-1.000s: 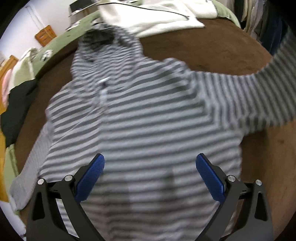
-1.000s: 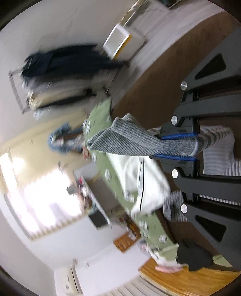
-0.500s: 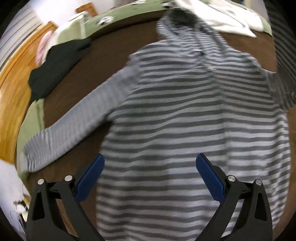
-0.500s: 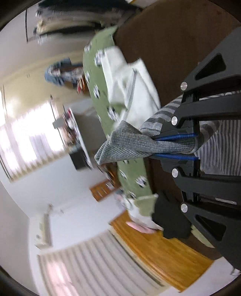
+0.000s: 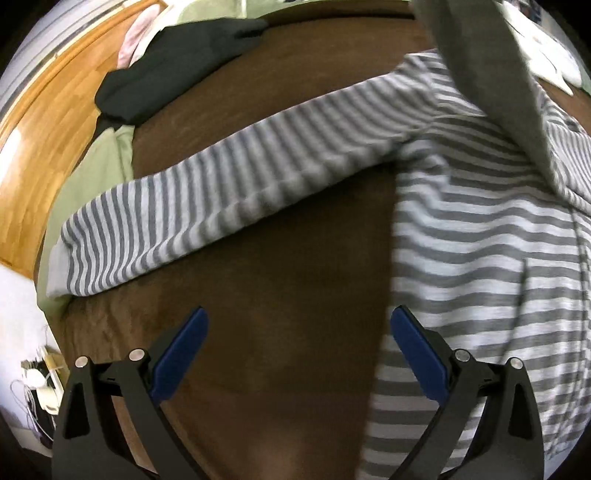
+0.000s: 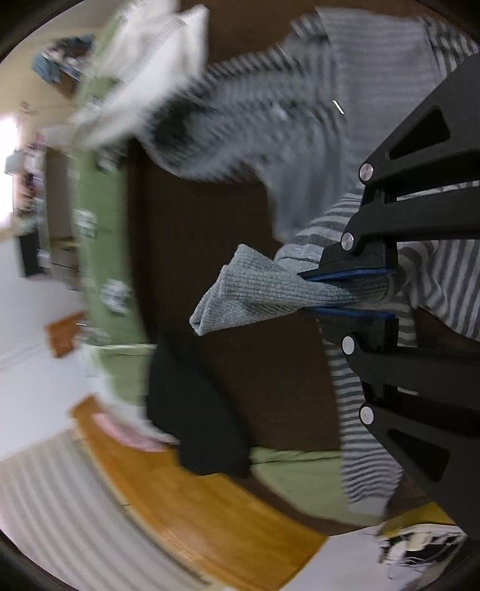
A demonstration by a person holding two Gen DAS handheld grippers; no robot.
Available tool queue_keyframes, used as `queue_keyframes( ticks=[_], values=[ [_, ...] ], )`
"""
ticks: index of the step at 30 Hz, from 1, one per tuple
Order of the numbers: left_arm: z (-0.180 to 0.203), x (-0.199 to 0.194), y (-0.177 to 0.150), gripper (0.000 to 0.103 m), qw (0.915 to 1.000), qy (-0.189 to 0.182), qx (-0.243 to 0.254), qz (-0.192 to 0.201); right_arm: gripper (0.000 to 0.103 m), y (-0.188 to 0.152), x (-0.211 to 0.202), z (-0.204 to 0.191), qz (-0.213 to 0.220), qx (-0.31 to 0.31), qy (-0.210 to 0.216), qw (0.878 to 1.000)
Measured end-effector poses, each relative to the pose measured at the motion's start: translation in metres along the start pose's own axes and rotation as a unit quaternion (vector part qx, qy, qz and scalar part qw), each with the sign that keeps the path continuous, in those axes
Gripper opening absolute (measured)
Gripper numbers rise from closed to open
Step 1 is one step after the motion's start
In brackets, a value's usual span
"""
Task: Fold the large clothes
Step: 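Lift the sleeve cuff with the right gripper and carry it across the hoodie body, then lay the sleeve across the hoodie body and open the right gripper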
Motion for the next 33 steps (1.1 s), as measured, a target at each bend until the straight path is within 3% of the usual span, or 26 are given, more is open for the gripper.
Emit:
queue_keyframes(
  ticks=[6,10,13,15,17,21,25,27,33],
  values=[
    [-0.025,0.018,-0.006,0.097,0.9999,0.000,-0.015,0.007,0.014,-0.060,0.086,0.002,-0.076,0.023,-0.013,0.997],
    [-0.029,0.027,-0.010,0.097,0.9999,-0.006,-0.013,0.002,0.018,-0.083,0.109,-0.004,-0.094,0.014,-0.024,0.995],
    [-0.033,0.032,-0.015,0.097,0.9998,-0.008,-0.018,-0.001,0.029,-0.092,0.116,-0.010,-0.095,-0.006,-0.035,0.995],
    [-0.035,0.033,-0.018,0.097,0.9997,-0.009,-0.023,-0.003,0.054,-0.094,0.112,-0.017,-0.095,-0.003,-0.016,0.995],
    [-0.038,0.032,-0.020,0.097,0.9996,-0.009,-0.028,-0.003,0.065,-0.092,0.102,-0.019,-0.088,0.010,0.001,0.996],
    [-0.044,0.030,-0.024,0.097,0.9992,-0.011,-0.037,-0.004,0.073,-0.082,0.070,-0.014,-0.055,0.025,0.010,0.998],
    [-0.049,0.031,-0.024,0.097,0.9992,-0.013,-0.038,-0.005,0.074,-0.078,0.057,0.002,-0.054,0.041,0.004,0.998],
    [-0.051,0.033,-0.023,0.097,0.9992,-0.015,-0.037,-0.007,0.070,-0.077,0.061,0.003,-0.066,0.040,0.007,0.997],
    [-0.052,0.037,-0.020,0.097,0.9992,-0.017,-0.035,-0.006,0.061,-0.082,0.088,-0.031,-0.102,-0.009,0.023,0.994]
  ],
)
Point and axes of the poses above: each gripper's, at about its wrist camera, not at the fingertips, and x roughly the way its jaws point, z to its right, y to its top, the point moved 6 cm from there along x, roughly the way its jaws point, and after that the axes turned 12 degrees about x, right-handed, at the moved point
